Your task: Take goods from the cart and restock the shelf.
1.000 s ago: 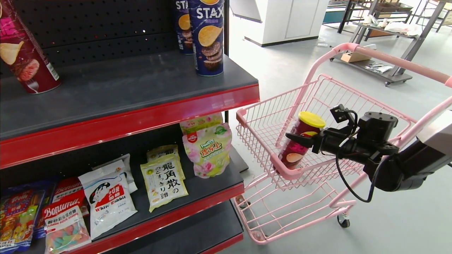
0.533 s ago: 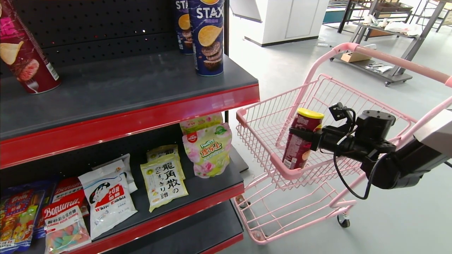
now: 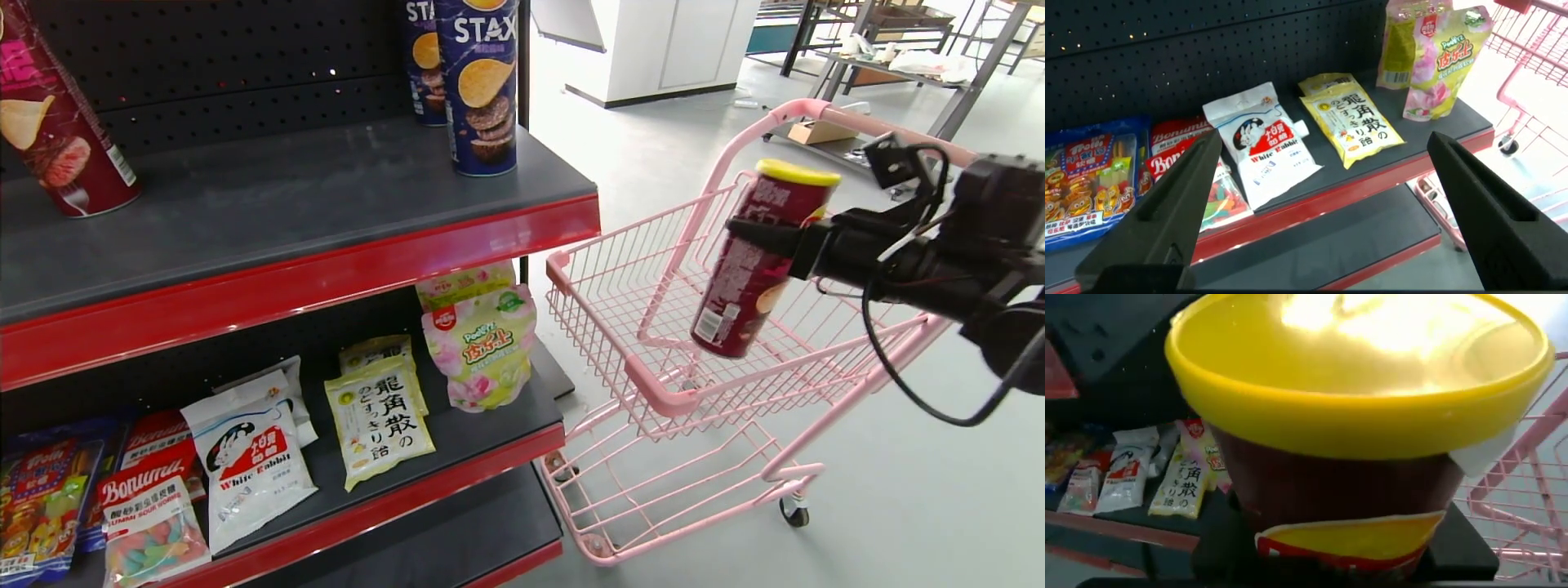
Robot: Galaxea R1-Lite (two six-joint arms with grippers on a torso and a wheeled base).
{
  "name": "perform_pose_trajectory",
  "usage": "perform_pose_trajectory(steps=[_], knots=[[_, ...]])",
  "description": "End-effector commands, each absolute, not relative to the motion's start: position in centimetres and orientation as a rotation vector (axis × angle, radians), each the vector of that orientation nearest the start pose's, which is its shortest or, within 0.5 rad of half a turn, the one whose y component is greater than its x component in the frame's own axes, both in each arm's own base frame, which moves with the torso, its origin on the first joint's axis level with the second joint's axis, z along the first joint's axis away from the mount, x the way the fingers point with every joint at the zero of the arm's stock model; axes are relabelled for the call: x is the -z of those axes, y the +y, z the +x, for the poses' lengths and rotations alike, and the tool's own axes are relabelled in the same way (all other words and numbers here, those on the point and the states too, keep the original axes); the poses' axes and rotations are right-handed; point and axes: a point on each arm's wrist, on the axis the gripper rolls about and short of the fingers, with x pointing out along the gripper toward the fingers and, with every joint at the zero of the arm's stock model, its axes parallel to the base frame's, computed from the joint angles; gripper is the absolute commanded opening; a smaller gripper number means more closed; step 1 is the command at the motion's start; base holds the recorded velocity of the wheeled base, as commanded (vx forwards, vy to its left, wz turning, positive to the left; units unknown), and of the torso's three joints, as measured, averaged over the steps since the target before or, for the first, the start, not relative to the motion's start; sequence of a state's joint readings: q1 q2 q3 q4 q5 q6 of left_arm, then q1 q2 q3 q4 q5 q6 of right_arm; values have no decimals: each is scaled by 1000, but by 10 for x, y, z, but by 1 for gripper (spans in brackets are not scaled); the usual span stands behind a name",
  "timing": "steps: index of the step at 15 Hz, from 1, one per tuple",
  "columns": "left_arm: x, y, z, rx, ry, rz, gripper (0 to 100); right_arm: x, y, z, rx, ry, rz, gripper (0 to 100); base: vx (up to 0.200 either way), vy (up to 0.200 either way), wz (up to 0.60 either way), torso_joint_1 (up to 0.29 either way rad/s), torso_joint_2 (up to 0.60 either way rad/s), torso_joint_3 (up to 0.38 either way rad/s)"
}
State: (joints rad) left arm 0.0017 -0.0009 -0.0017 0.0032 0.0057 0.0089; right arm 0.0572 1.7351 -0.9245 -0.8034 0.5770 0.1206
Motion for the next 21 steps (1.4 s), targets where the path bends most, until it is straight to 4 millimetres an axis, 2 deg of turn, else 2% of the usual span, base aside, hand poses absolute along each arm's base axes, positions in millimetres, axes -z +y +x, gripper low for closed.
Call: perform_pose_trajectory(steps=[1,2,3,5,6,7,9,12,13,18,21], knots=[[-75,0,-23,-8,3,8,100,-295,22,241,-482,-78,96,0,0,0,0,0,0,0],[-75,0,-23,-8,3,8,100,-293,19,203,-305,-9,119,0,0,0,0,0,0,0],[-75,0,-23,-8,3,8,100,-287,18,179,-270,8,124,0,0,0,0,0,0,0],[-75,0,-23,-8,3,6,100,-274,15,152,-270,39,108,0,0,0,0,0,0,0],[-76,0,-23,-8,2,8,100,-267,13,126,-270,65,60,0,0,0,0,0,0,0],[-76,0,-23,-8,2,6,100,-264,13,111,-277,93,26,0,0,0,0,0,0,0],[-75,0,-23,-8,3,8,100,-262,12,93,-282,131,-17,0,0,0,0,0,0,0],[-76,0,-23,-8,2,8,100,-259,21,98,-443,171,-59,0,0,0,0,0,0,0],[-76,0,-23,-8,2,8,100,-256,26,109,-471,207,-62,0,0,0,0,0,0,0],[-75,0,-23,-8,3,8,100,-272,46,153,-540,212,-71,0,0,0,0,0,0,0],[-75,0,-23,-8,3,6,100,-273,49,158,-556,209,-94,0,0,0,0,0,0,0]])
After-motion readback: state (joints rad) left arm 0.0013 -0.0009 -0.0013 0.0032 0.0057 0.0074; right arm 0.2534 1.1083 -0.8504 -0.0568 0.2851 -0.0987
